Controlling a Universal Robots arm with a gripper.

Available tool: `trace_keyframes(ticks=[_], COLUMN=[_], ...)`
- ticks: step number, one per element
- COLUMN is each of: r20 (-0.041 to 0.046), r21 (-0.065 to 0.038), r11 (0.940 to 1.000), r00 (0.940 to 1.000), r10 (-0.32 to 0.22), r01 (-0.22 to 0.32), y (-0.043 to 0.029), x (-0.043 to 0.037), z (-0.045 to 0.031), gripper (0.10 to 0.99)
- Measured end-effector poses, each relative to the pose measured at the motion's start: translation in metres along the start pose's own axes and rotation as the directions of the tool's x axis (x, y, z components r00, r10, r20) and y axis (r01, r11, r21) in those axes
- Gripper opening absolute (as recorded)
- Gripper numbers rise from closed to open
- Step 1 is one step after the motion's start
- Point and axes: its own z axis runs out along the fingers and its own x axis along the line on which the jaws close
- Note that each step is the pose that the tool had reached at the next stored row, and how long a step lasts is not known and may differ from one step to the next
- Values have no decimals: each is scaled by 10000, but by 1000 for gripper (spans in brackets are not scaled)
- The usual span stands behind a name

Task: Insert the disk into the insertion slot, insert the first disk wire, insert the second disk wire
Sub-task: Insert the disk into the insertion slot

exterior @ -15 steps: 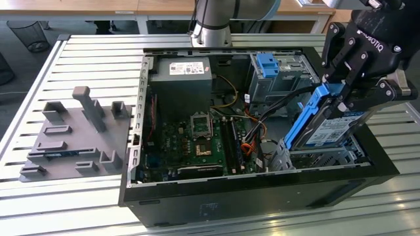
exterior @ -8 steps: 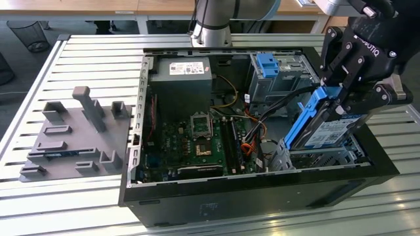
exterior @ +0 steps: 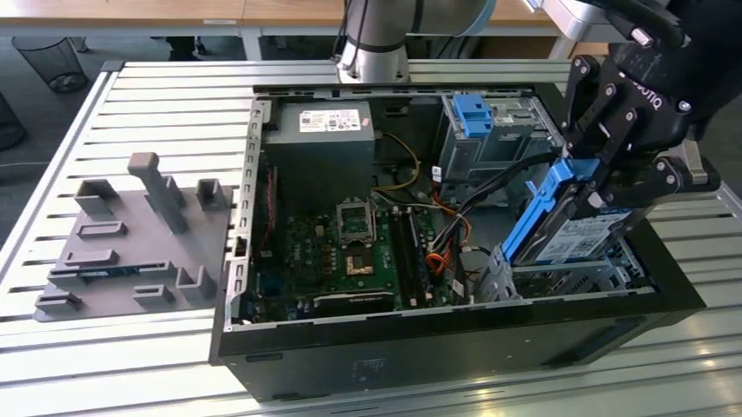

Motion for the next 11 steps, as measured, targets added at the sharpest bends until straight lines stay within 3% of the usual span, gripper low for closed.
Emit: trace_keyframes(ticks=[11], r20=[0], r21=[0], r11=[10000], r00=[10000], r10=[0], r01=[0], y=[2], x=[1], z=[84], gripper=[369])
